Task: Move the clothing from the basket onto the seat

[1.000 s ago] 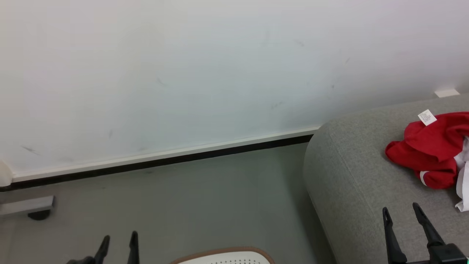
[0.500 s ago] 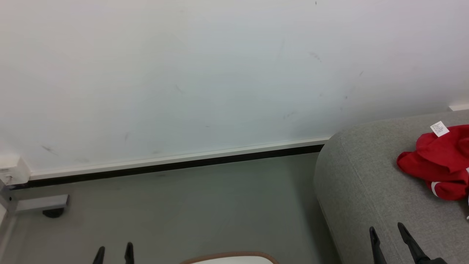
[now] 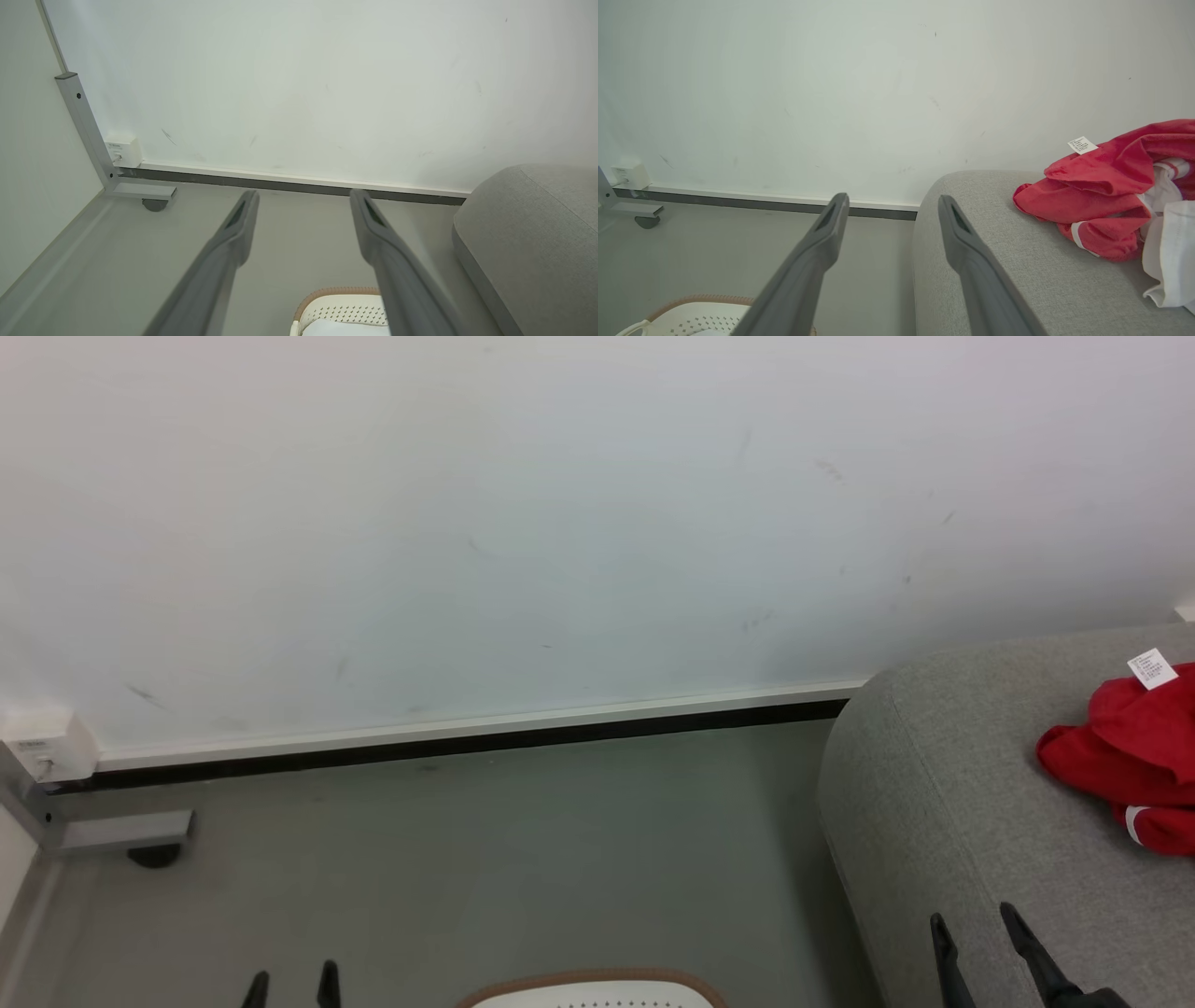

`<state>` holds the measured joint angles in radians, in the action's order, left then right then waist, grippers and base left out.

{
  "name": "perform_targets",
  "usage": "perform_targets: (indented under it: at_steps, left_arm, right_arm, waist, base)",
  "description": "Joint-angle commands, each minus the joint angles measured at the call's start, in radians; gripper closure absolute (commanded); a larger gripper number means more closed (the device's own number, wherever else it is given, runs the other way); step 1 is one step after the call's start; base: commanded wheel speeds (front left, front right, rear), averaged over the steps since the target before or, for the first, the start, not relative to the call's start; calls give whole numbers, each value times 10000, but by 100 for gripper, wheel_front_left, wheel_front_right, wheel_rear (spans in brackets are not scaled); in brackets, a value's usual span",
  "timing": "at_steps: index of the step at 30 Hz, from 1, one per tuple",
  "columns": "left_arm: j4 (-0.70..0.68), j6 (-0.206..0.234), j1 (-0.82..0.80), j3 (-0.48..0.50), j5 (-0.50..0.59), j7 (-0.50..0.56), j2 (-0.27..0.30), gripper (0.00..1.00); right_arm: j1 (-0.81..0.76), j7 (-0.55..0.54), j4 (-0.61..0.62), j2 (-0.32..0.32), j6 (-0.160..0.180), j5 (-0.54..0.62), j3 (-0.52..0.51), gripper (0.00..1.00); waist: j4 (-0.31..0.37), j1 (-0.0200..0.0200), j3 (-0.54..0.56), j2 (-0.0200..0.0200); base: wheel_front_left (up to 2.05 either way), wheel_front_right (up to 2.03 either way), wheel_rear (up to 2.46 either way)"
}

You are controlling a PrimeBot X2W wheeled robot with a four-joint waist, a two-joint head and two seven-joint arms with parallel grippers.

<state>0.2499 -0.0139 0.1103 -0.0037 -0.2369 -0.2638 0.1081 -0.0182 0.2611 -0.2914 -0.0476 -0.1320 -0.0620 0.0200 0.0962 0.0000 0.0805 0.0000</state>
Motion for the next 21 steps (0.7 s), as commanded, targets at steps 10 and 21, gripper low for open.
perform_targets:
  at_steps: [10, 21]
  left_arm:
    - [394, -135, -196, 167, -1050, 414, -159, 100]
    - [212, -231, -481, 272, -2990, 880, -219, 100]
  right_arm:
    - [-16, -386, -293, 45, 1, -1192, -145, 100]
    - [196, -870, -150, 29, 3, -3361, -305, 100]
  waist:
    - [-55, 0, -35, 0]
    - [-139, 0, -104, 0]
  base:
    - [0, 0, 0]
    - [0, 0, 0]
